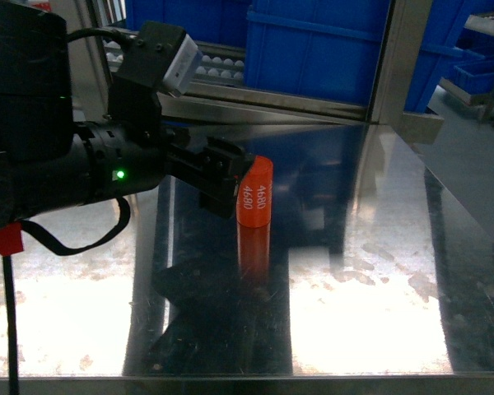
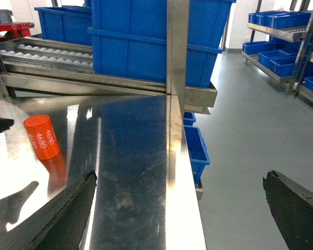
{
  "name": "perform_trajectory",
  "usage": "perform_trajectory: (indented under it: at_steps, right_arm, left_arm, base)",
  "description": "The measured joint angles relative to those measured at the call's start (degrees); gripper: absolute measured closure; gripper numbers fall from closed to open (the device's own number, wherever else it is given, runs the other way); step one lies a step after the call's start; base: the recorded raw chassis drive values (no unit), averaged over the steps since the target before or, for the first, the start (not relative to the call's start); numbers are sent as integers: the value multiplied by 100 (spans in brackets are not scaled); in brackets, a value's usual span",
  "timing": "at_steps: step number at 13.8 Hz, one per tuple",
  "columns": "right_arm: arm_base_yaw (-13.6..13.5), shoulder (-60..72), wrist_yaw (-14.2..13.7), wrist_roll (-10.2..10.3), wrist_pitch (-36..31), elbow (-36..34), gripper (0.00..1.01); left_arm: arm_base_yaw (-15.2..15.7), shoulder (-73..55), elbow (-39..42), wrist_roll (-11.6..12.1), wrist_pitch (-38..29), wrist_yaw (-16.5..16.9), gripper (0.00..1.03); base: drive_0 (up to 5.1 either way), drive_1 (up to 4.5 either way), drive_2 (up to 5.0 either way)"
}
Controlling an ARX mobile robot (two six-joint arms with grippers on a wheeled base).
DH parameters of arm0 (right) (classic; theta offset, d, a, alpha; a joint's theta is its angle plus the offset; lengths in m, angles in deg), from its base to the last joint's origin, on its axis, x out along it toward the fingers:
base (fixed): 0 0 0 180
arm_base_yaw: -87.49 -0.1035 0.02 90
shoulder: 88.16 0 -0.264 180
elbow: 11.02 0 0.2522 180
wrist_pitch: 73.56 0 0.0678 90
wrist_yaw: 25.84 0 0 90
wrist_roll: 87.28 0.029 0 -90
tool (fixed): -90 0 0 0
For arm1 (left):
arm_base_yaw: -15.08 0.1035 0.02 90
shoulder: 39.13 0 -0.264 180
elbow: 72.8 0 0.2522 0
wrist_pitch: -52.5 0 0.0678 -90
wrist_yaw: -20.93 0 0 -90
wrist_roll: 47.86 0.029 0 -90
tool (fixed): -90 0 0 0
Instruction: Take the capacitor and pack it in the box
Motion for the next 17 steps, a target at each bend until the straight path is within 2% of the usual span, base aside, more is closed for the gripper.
perform_trajectory:
  at_steps: [2,5,8,10,13,14,16,17]
  right_arm:
    - [0,0,2,0,-2,0,3]
    - [0,0,2,0,-2,0,3]
    - [0,0,2,0,-2,0,3]
    - [0,0,2,0,-2,0,3]
    - [0,0,2,0,-2,0,3]
    - [0,0,2,0,-2,0,3]
    - [0,0,2,2,-2,0,3]
    - [0,0,2,0,-2,0,3]
  left_arm:
    - [-140,-413,-417,105,177,168,5]
    - [-229,-1178,-1088,42,197,120,5]
    - [-258,-1705,-1696,-4,295,-184,5]
    - [-286,-2159,-2155,-175,564,-396,5]
    - [-352,-2225,-2282,-372,590,-411,40]
    - [-352,-2168,-2175,-483,494,-479,56]
    - [-297,-1408,-1364,-671,297,-671,59]
    - [-229,-568,-695,-649,-105,-970,59]
  base:
    - [0,0,0]
    - [0,0,0]
    - [0,0,0]
    - [0,0,0]
    - [0,0,0]
    - [0,0,0]
    - [0,0,0]
    - [0,0,0]
